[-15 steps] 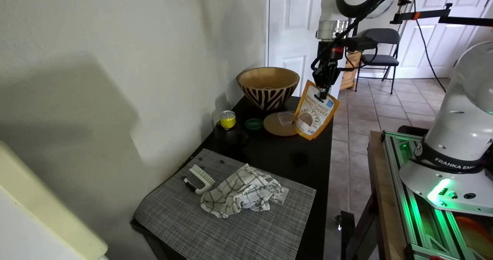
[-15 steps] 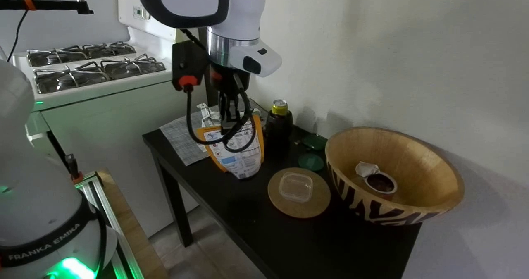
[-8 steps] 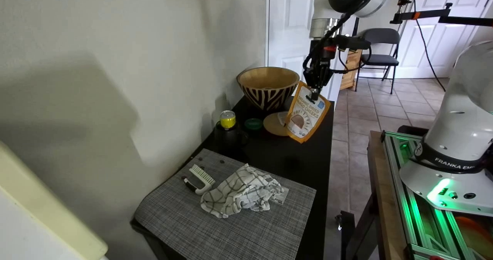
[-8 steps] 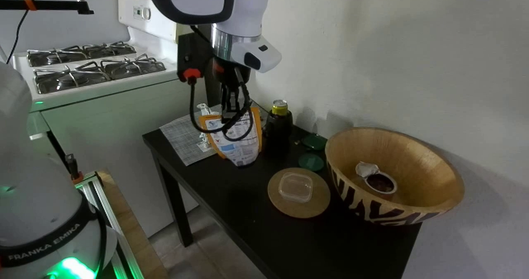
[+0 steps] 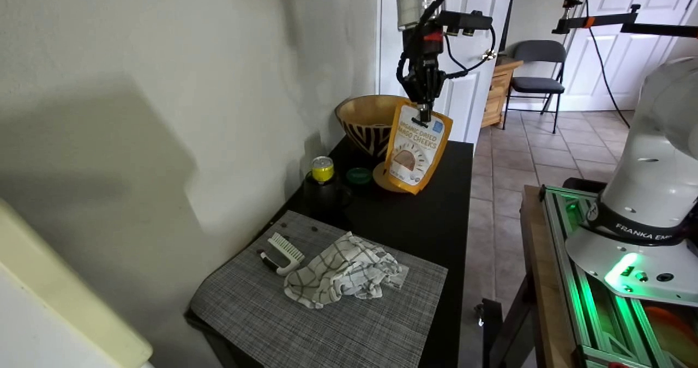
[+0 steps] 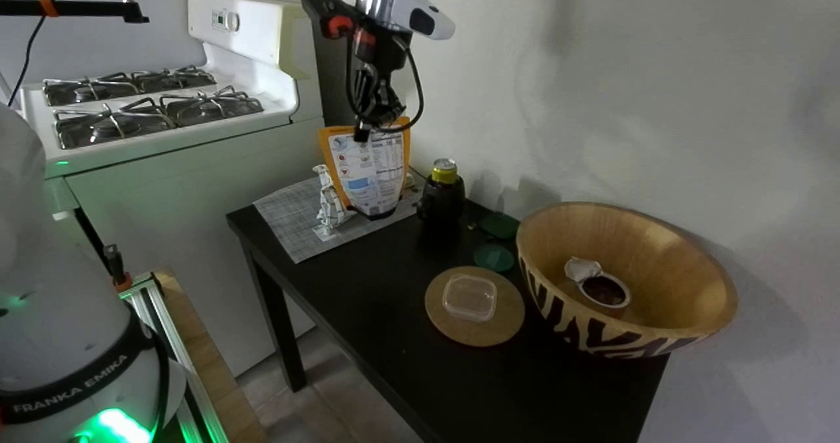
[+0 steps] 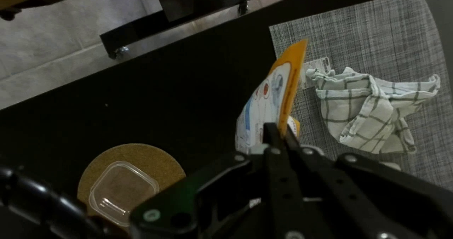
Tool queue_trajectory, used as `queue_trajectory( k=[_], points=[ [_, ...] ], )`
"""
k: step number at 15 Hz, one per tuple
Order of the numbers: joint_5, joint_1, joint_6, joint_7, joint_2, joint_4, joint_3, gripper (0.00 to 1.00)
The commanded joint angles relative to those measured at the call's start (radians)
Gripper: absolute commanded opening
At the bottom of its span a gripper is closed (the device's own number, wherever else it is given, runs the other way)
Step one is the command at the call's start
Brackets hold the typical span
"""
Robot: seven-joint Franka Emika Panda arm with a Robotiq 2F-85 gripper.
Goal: Correctly position the orange packet
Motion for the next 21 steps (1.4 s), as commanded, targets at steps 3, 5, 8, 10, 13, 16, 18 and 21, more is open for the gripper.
queue_trajectory(
  k=[3,5,8,10,13,16,18,21],
  points=[
    [-0.037,0.018,-0.042,0.043,0.075,0.086,0.02,0.03],
    [-0.04,0.02,-0.042,0.045,0.102,0.102,0.021,0.03],
    [-0.062,0.026,-0.095,0.188,0.153,0.165,0.051,0.01],
    [-0.087,0.043,-0.134,0.307,0.193,0.236,0.084,0.01],
    [-0.14,0.075,-0.22,0.467,0.274,0.362,0.125,0.01],
    [-0.197,0.113,-0.275,0.595,0.363,0.479,0.141,0.01],
    [-0.236,0.138,-0.259,0.642,0.422,0.535,0.137,0.01],
    [-0.269,0.178,-0.249,0.673,0.508,0.609,0.133,0.01]
  ],
)
